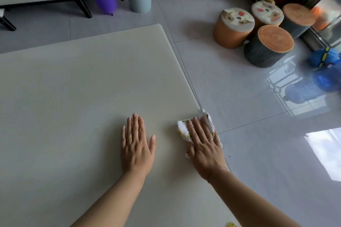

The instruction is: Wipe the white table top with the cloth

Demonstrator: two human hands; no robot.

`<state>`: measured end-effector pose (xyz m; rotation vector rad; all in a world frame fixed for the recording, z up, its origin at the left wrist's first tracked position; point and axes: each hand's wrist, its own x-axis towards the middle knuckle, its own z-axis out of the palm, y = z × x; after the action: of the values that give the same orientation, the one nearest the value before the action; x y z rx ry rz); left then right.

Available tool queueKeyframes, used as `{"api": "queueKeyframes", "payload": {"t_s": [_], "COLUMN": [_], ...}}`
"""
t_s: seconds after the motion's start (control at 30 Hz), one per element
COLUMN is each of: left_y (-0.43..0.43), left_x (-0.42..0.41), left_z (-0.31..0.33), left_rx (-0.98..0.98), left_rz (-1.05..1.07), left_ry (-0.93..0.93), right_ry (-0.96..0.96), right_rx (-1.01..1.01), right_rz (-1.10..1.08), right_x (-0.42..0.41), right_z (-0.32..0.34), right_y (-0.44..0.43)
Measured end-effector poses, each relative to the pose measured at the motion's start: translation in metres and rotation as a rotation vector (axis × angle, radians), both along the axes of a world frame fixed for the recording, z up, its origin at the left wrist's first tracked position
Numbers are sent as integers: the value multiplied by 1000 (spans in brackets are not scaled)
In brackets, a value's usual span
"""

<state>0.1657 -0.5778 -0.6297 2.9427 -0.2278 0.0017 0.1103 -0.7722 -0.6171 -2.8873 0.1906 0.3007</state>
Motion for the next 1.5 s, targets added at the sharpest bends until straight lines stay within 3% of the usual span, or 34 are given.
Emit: {"api": "queueKeyframes", "payload": {"t_s": [0.2, 0.43, 0.67, 0.73, 0.9, 1.13, 1.2, 1.27, 1.37, 1.5], "left_y": [-6, -5, -7, -7, -6, -8, -8, -7, -6, -7], "left_x": [-47, -59, -59, -59, -58, -59, -59, -59, -60, -59], "left_z": [-6, -10, -10, -8, -6, -7, -7, -8, -11, -15], "left_rx": [-45, -40, -56, -61, -80, -89, -96, -101, -100, -74], "left_rz": [-48, -66, -62, -62, -53, -46, -47, -54, -59, -69], "left_ry": [17, 54, 53, 59, 56, 44, 40, 37, 35, 38], "right_ry": [21, -27, 24, 29, -1, 30, 50, 13, -16, 18], "right_rx": [-19, 17, -37, 2, -21, -24, 11, 61, -6, -31], "right_rz": [-212, 57, -319, -280, 71, -362, -324, -144, 41, -253], "right_x": [-23, -59, -77, -90, -120, -131, -144, -160, -179, -186], "right_z": [1, 8, 3, 5, 15, 7, 8, 15, 19, 13], "right_y": [17, 6, 23, 43, 18, 37, 51, 44, 7, -6]}}
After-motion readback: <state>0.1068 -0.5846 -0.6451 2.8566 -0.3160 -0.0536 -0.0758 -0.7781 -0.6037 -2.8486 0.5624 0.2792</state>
